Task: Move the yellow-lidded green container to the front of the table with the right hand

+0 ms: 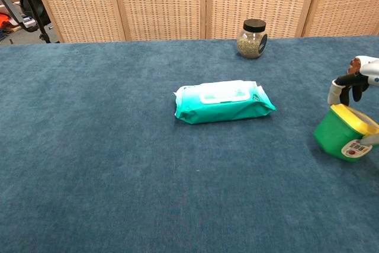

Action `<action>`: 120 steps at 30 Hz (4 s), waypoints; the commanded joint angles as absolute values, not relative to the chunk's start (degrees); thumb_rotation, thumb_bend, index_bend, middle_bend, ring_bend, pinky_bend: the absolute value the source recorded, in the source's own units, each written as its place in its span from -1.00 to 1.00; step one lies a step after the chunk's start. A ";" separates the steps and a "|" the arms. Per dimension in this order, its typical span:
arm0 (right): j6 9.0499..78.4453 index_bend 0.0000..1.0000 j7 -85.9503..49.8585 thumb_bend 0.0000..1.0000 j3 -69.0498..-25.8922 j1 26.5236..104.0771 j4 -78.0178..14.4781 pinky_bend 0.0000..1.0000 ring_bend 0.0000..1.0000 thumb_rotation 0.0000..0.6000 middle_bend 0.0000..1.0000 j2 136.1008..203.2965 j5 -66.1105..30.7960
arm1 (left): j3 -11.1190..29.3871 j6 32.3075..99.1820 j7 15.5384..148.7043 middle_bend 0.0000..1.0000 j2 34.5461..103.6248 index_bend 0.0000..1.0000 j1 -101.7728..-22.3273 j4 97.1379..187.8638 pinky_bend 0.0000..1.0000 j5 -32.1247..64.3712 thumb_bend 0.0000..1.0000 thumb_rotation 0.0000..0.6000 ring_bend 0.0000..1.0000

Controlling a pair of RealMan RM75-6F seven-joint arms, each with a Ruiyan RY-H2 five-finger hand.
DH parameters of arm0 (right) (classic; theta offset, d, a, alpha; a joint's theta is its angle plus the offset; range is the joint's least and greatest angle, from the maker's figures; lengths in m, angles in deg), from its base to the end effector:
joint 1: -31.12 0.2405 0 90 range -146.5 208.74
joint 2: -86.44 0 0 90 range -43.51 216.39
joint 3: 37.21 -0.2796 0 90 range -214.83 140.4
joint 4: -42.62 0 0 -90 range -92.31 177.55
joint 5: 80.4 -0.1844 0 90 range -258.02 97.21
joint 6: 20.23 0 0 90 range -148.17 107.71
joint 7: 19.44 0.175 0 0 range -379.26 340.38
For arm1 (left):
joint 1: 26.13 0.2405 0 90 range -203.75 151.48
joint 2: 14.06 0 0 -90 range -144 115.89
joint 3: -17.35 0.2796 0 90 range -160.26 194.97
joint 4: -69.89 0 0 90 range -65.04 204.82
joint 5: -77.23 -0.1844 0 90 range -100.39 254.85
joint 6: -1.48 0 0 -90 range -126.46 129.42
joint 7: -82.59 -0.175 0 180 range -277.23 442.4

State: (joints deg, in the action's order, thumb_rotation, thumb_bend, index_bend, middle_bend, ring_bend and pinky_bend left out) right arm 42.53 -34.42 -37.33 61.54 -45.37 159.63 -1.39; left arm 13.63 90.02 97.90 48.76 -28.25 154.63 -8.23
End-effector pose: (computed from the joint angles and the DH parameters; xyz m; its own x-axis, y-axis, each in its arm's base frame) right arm -0.2509 -0.3251 0.0809 0.6213 -0.1936 0.7593 -0.7633 -0.3686 0.5306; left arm -0.3492 0.1992 0.2267 0.2902 -0.0711 0.9543 0.9569 0.0362 -0.2882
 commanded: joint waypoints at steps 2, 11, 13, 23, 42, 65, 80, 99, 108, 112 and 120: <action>38.47 -0.79 -35.46 -0.78 -36.50 61.46 -46.47 -0.60 -0.85 1.00 -0.84 159.15 -4.10 | 13.66 89.64 97.44 -1.00 48.87 -1.00 -28.42 154.67 -1.00 -8.14 -1.00 1.00 -1.00; 42.62 -1.00 -32.62 -1.00 -36.61 59.82 -51.15 -0.89 -1.00 1.00 -1.00 155.69 0.63 | 13.64 89.71 97.05 -1.00 48.93 -1.00 -28.39 154.85 -1.00 -8.06 -1.00 1.00 -1.00; 43.13 -1.00 -31.99 -1.00 -36.34 59.53 -51.91 -0.90 -1.00 1.00 -1.00 154.60 1.73 | 13.63 89.72 97.08 -1.00 48.93 -1.00 -28.39 154.82 -1.00 -8.05 -1.00 1.00 -1.00; 45.49 -1.00 -28.85 -1.00 -33.98 57.94 -47.42 -0.91 -1.00 1.00 -1.00 154.38 8.77 | 13.68 90.26 97.31 -1.00 48.89 -1.00 -28.14 154.81 -1.00 -8.28 -1.00 1.00 -1.00; 46.71 -0.70 -23.08 -0.97 -34.60 59.75 -33.30 -0.54 -0.77 1.00 -0.70 165.63 15.73 | 13.37 89.42 97.02 -1.00 49.01 -1.00 -28.38 154.71 -1.00 -7.34 -1.00 1.00 -1.00; 48.41 -0.13 -17.03 0.73 -33.28 61.01 -37.32 -0.24 -0.13 1.00 0.03 160.83 19.14 | 13.41 89.12 96.96 -1.00 49.00 -1.00 -28.46 154.74 -1.00 -7.30 -1.00 1.00 -1.00; 19.91 -0.13 -14.07 1.00 -33.89 75.67 -60.34 -0.24 -0.13 1.00 0.02 141.73 10.83 | 13.38 88.47 96.68 -1.00 49.06 -1.00 -28.74 154.68 -1.00 -7.03 -1.00 1.00 -1.00; 22.81 -1.00 -31.10 -0.80 -37.82 75.21 -56.00 -0.83 -1.00 1.00 -1.00 148.97 -3.76 | 13.27 87.86 96.54 -1.00 49.16 -1.00 -29.00 154.58 -1.00 -6.61 -1.00 1.00 -1.00; 35.77 -1.00 -30.36 -1.00 -36.86 67.94 -60.63 -0.89 -1.00 1.00 -1.00 147.97 1.39 | 13.43 88.11 96.47 -1.00 49.16 -1.00 -28.89 154.70 -1.00 -6.93 -1.00 1.00 -1.00; 38.17 -1.00 -32.83 -1.00 -35.05 65.16 -60.45 -0.89 -1.00 1.00 -1.00 150.27 2.07 | 13.53 88.29 96.34 -1.00 49.18 -1.00 -28.82 154.77 -1.00 -7.14 -1.00 1.00 -1.00; 38.27 -1.00 -34.28 -1.00 -34.16 62.95 -56.25 -0.89 -1.00 1.00 -1.00 157.12 1.05 | 13.58 88.43 96.45 -1.00 49.16 -1.00 -28.74 154.85 -1.00 -7.21 -1.00 1.00 -1.00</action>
State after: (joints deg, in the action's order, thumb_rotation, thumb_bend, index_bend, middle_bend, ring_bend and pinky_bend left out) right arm 38.23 -34.12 -34.38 63.52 -57.69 155.54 1.27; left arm 13.59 88.44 96.44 49.17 -28.73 154.85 -7.23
